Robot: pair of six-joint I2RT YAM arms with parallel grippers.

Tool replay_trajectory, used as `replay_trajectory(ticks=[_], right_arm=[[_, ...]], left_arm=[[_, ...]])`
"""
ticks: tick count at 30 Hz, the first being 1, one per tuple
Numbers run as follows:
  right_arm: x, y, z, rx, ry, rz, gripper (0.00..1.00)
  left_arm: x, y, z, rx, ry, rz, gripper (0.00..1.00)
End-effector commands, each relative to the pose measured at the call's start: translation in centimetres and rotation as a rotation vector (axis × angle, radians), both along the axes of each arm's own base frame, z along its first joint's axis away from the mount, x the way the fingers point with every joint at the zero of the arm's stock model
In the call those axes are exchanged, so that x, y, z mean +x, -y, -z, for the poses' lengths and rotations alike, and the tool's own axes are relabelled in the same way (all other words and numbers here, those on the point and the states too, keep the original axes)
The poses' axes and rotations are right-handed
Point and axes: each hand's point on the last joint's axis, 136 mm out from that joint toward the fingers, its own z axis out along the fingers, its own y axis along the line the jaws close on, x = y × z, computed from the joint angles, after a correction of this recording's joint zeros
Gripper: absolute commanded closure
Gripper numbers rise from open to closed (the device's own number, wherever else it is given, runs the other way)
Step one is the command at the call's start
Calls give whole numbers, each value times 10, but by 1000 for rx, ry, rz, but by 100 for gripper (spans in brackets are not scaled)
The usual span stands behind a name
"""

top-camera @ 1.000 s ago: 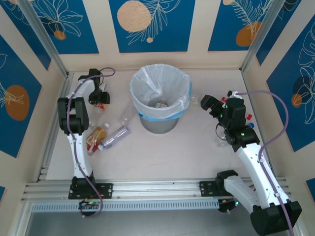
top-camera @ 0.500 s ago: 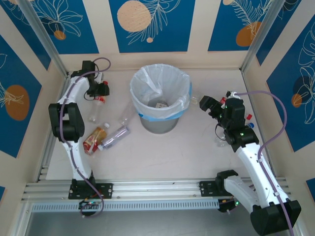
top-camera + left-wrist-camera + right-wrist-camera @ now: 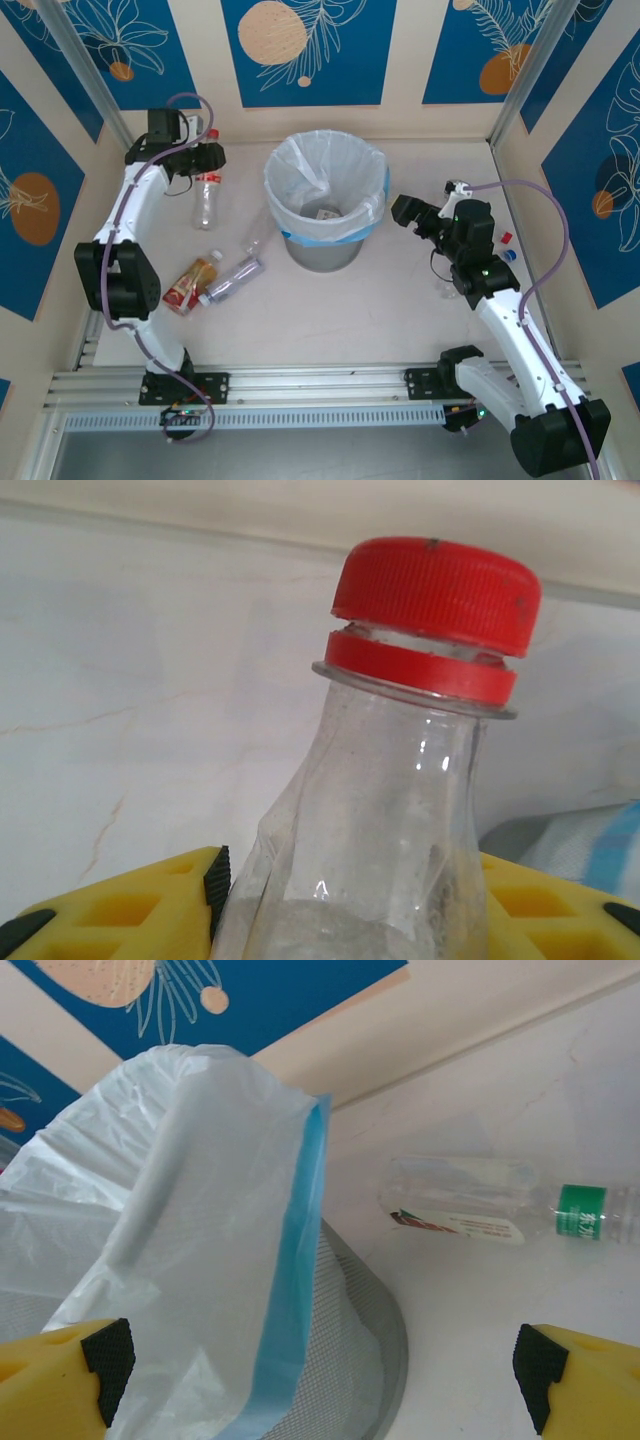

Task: Put the plastic bottles in the bin

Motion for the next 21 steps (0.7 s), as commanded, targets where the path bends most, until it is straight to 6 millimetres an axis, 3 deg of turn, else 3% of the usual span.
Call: replay_trajectory(ticks=[1,10,15,21], right_arm=[[-2,-13,-11,-15,70,-72,1],[-12,-29,-23,-46,157,-151,0],[-17,-34,-12,-57,113,-180,1],[-31,-42,1,-81,68,-257,0]], left_arm=[[-2,22,-50,-90,139,29,49],[-19,51,-135,-142,383,80,49],[-31,63,-179,-172,494,114,49],[-50,93,-216,-208,592,215,49]])
